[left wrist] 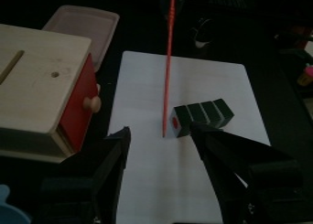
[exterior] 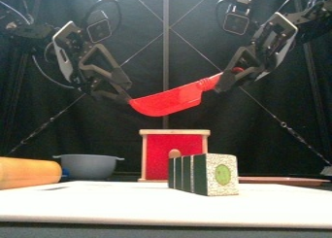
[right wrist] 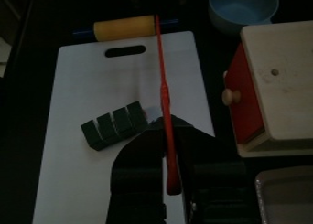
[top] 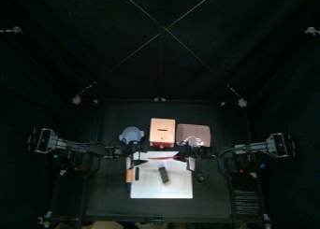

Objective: Place sushi on board then cut the sushi with the knife then place the pieces on the plate
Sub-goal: Grasp knife edge with left hand

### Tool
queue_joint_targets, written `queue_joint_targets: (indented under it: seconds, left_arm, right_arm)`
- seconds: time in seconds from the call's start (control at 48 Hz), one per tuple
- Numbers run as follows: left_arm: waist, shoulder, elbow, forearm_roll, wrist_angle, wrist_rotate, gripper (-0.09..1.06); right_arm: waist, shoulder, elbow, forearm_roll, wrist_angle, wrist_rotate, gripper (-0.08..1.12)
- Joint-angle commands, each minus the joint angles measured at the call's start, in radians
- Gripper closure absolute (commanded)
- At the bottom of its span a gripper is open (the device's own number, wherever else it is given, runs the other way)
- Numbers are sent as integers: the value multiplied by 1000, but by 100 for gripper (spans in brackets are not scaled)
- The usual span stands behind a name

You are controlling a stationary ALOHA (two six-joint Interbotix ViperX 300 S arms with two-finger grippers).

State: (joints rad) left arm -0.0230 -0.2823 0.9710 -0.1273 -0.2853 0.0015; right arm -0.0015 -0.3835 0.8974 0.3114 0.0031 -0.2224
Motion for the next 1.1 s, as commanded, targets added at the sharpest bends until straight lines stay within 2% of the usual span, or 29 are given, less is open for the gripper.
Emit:
queue_joint_targets:
  seconds: [0.021, 0.458, 0.583, 1.104]
  left_arm:
    - [-5, 21, -41, 2, -2, 2, 9]
    - [-21, 106, -97, 6, 12, 2, 9]
    - [-23, 114, -103, 6, 32, 0, 9]
    - [-12, 144, -114, 6, 41, 0, 11]
  right_arm:
    - [5, 0, -15, 5, -12, 0, 90]
    - [12, 17, -28, 8, -15, 0, 90]
    - [12, 17, -29, 8, -15, 0, 90]
    - [23, 17, -32, 8, -20, 0, 90]
